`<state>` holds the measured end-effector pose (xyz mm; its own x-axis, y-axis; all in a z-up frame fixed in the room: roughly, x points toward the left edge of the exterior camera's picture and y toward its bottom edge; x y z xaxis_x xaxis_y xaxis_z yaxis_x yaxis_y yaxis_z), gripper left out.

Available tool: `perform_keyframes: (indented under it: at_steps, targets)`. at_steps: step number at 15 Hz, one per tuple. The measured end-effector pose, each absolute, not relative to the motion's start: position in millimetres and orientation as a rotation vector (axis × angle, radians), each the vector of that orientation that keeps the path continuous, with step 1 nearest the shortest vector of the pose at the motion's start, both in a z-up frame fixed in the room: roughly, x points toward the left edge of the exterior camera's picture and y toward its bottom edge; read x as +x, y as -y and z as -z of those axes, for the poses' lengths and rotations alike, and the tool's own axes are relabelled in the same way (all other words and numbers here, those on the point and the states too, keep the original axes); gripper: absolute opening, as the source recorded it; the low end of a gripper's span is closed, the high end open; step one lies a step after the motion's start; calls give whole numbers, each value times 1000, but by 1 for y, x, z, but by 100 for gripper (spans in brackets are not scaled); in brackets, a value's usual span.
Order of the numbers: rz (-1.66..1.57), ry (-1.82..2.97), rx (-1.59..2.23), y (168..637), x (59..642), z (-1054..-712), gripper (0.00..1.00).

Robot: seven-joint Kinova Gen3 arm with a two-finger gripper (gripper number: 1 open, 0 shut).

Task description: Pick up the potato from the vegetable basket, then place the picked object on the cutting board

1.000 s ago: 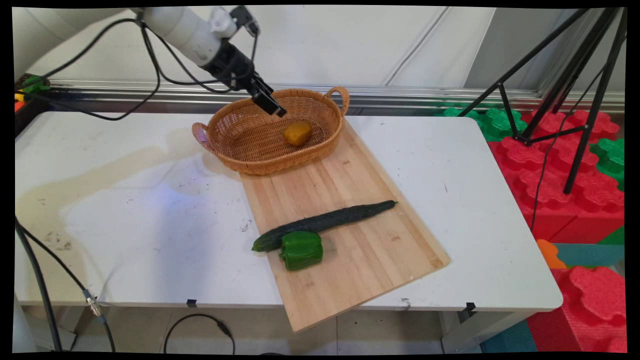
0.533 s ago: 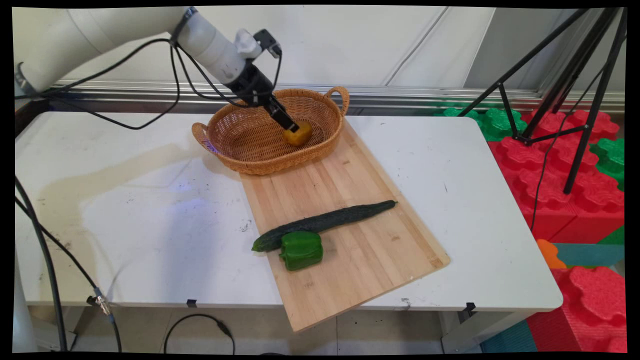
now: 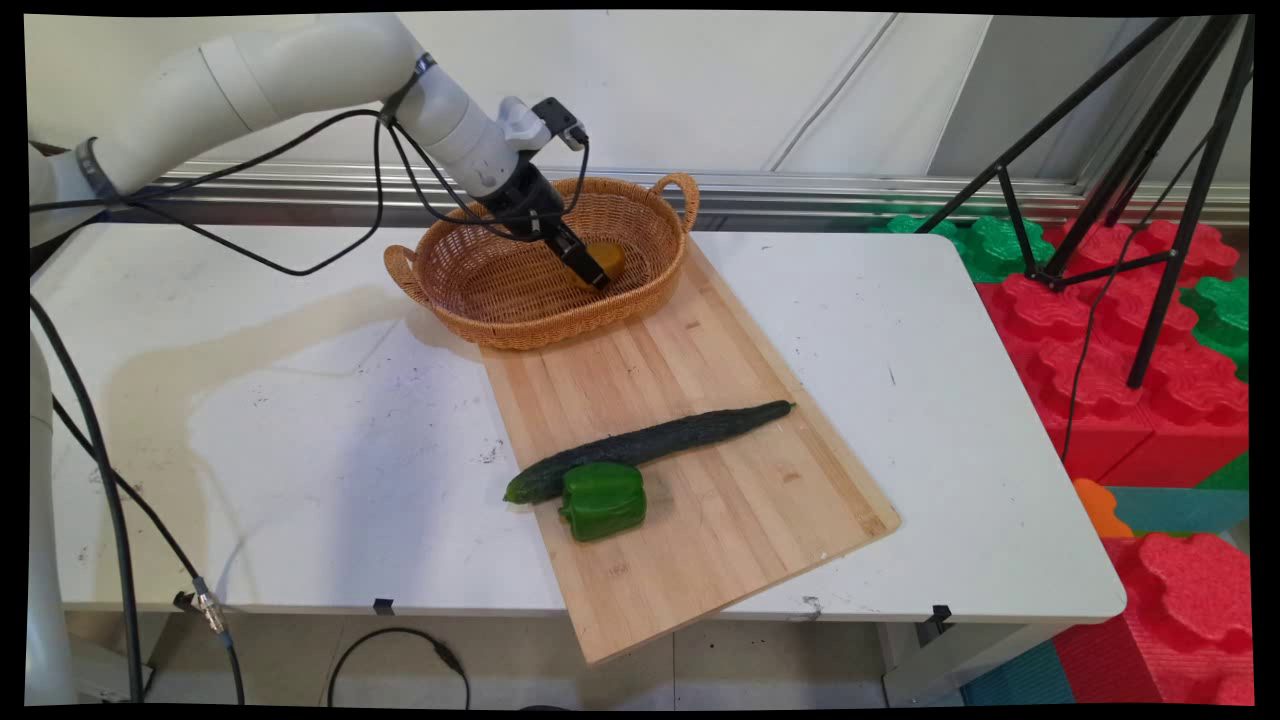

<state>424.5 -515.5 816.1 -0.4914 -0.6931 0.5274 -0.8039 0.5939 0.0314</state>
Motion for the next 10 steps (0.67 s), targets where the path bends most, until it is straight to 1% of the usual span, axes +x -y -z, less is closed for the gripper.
perform_keyframes:
  at_steps: [6,7,10]
  targets:
    - [-293,2316,1203,526,420,-804,100]
    - [-294,2314,1203,527,419,-804,0]
    - [-301,2307,1201,530,419,-802,0]
